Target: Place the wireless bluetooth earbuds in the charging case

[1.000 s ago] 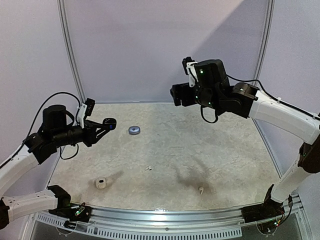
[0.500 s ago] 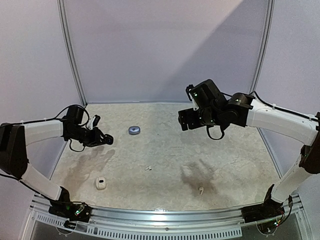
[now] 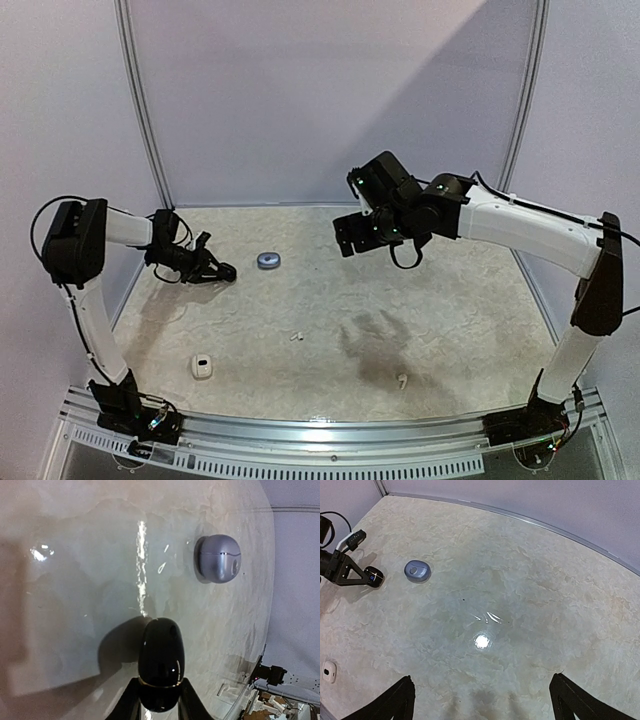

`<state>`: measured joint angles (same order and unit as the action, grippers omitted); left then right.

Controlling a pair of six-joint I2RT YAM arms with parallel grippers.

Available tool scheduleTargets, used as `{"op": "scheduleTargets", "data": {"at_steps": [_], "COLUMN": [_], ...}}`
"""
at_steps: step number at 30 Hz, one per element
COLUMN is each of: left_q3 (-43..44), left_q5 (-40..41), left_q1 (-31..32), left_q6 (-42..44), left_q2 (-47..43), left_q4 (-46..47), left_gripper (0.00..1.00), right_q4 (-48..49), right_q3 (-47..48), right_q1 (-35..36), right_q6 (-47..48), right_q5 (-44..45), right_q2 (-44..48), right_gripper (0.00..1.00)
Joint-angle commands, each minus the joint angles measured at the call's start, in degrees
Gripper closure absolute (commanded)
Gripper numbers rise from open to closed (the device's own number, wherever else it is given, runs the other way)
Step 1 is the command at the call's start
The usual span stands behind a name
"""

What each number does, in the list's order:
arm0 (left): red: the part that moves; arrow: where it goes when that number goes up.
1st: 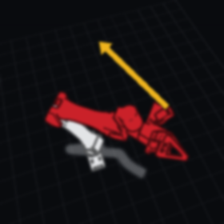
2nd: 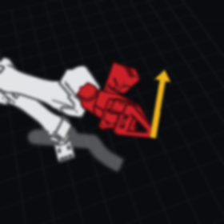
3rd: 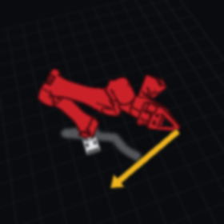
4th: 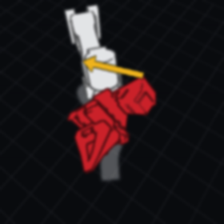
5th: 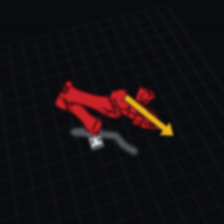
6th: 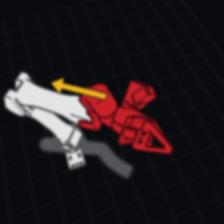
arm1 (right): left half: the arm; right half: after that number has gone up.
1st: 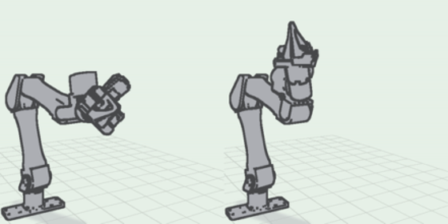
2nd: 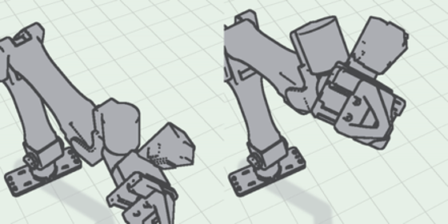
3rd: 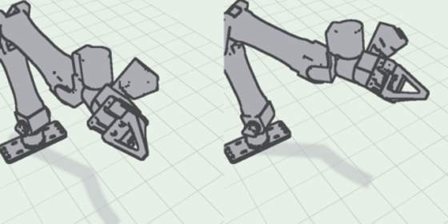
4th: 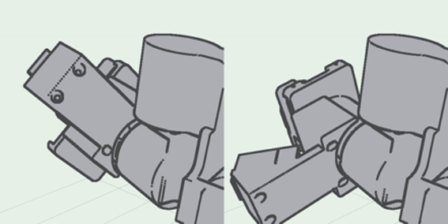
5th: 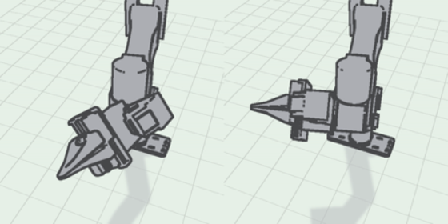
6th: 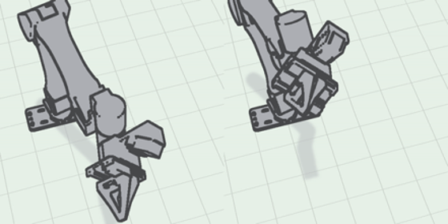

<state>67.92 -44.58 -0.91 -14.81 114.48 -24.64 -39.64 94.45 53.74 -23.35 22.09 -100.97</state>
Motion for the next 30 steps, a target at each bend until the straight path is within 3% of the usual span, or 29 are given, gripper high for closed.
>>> {"op": "scheduleTargets", "data": {"at_steps": [1, 4, 5, 6, 10, 15, 19, 21, 26, 30], "left_q3": [0.9, 0.7, 0.5, 0.3, 0.8, 4.0, 0.4, -1.7, -7.8, -10.6], "left_q5": [-1.4, 0.7, 1.5, 2.4, 8.7, 24.4, 32.3, 35.5, 42.5, 39.1], "left_q1": [-1.8, -2.8, -3.1, -3.2, -2.9, 1.8, 12.3, 19.6, 31.7, 38.3], "left_q6": [-1.4, -2.6, -3.1, -3.3, -1.2, 15.7, 35.8, 41.0, 42.1, 52.6], "left_q2": [1.8, 1.6, 0.9, 0.0, -7.1, -18.4, -25.9, -27.6, -27.9, -31.9], "left_q4": [0.4, 0.0, -0.2, -0.7, -8.5, -31.2, -46.9, -53.1, -54.2, -52.0], "left_gripper": [0.59, 0.13, 0.04, 0.02, 0.01, 0.01, 0.03, 0.01, 0.02, 0.05], "right_q4": [-2.6, -2.1, -2.0, -2.0, -1.7, 0.3, 0.7, 0.8, 0.5, 0.7], "right_q3": [1.8, 2.1, 2.4, 2.7, 2.9, 1.5, 0.6, -0.1, -1.5, -3.8], "right_q1": [0.0, 0.0, 0.0, 0.0, 0.0, 0.0, 0.0, 0.0, 0.0, 0.2], "right_q6": [-1.0, -1.0, -0.9, -0.6, 0.0, 1.5, 3.0, 3.9, 4.4, 2.7], "right_q5": [0.1, -0.5, -0.7, -1.0, -1.3, -2.2, -3.2, -3.7, -4.1, -4.5], "right_q2": [-1.1, -1.2, -1.3, -1.6, -2.0, -2.1, -1.6, -1.3, -0.2, 1.5], "right_gripper": [0.04, 0.04, 0.04, 0.04, 0.03, 0.02, 0.01, 0.01, 0.01, 0.01]}}
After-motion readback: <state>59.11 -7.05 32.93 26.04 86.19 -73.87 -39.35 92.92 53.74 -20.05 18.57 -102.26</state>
